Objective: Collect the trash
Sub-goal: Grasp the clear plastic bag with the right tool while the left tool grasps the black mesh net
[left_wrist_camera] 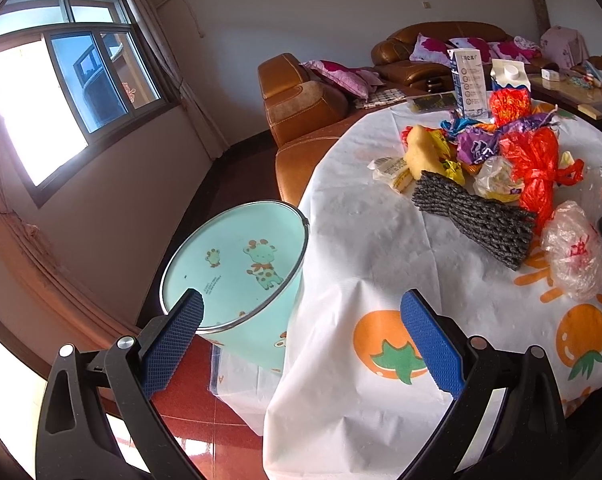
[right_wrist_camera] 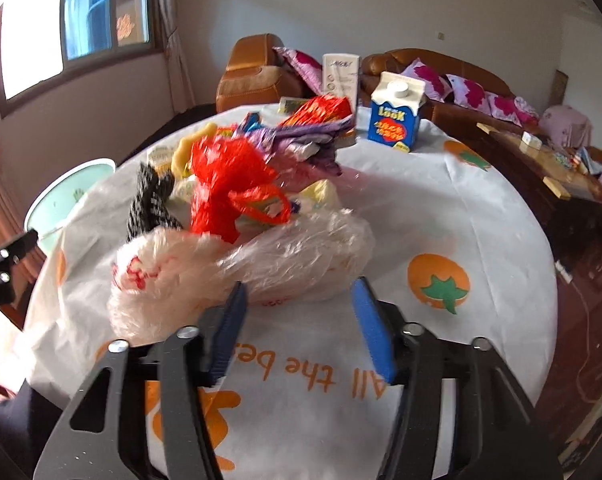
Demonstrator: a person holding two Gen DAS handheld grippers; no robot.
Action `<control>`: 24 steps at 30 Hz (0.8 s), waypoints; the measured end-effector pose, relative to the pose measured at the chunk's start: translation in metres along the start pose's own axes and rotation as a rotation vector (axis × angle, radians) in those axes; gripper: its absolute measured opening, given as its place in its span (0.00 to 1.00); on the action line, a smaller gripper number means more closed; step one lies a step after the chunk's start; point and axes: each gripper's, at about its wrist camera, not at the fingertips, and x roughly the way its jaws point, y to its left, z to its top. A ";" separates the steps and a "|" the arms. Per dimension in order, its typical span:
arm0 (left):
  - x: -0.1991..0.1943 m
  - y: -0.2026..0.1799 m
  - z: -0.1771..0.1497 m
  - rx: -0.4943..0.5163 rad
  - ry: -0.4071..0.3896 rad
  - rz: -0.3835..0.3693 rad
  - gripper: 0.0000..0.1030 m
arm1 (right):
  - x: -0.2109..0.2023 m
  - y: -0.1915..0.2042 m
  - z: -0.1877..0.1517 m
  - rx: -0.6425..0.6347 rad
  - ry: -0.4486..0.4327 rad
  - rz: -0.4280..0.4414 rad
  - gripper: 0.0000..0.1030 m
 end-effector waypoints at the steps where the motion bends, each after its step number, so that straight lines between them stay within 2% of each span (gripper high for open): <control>1: 0.001 0.002 0.001 -0.005 0.000 0.003 0.94 | -0.004 -0.001 0.003 0.009 -0.009 -0.008 0.57; 2: 0.002 0.004 0.001 -0.009 0.001 0.007 0.94 | -0.008 -0.002 0.005 0.020 -0.018 -0.008 0.59; 3: 0.003 0.005 0.002 -0.012 0.000 0.011 0.94 | -0.012 -0.001 0.008 0.038 -0.023 -0.001 0.67; 4: 0.004 0.007 0.003 -0.016 0.000 0.014 0.94 | -0.015 0.000 0.010 0.054 -0.027 0.003 0.81; 6: 0.007 0.010 0.004 -0.028 0.001 0.018 0.94 | -0.021 0.011 0.016 0.071 -0.051 0.018 0.89; 10: 0.011 0.013 0.006 -0.042 0.001 0.018 0.94 | -0.015 0.047 0.022 0.009 -0.065 0.026 0.89; 13: 0.012 0.012 0.007 -0.042 0.001 0.011 0.94 | 0.003 0.060 0.019 -0.055 -0.019 -0.023 0.89; 16: 0.015 0.009 0.009 -0.048 0.004 -0.007 0.94 | 0.002 0.042 0.011 -0.062 0.011 -0.084 0.89; 19: 0.015 0.001 0.013 -0.045 0.001 -0.025 0.94 | -0.007 0.007 -0.002 -0.057 0.029 -0.171 0.89; 22: 0.014 -0.016 0.022 -0.041 -0.002 -0.061 0.94 | -0.017 -0.025 -0.012 0.004 0.042 -0.200 0.89; 24: 0.013 -0.027 0.027 -0.041 -0.003 -0.083 0.94 | -0.023 -0.034 -0.014 0.028 0.029 -0.187 0.89</control>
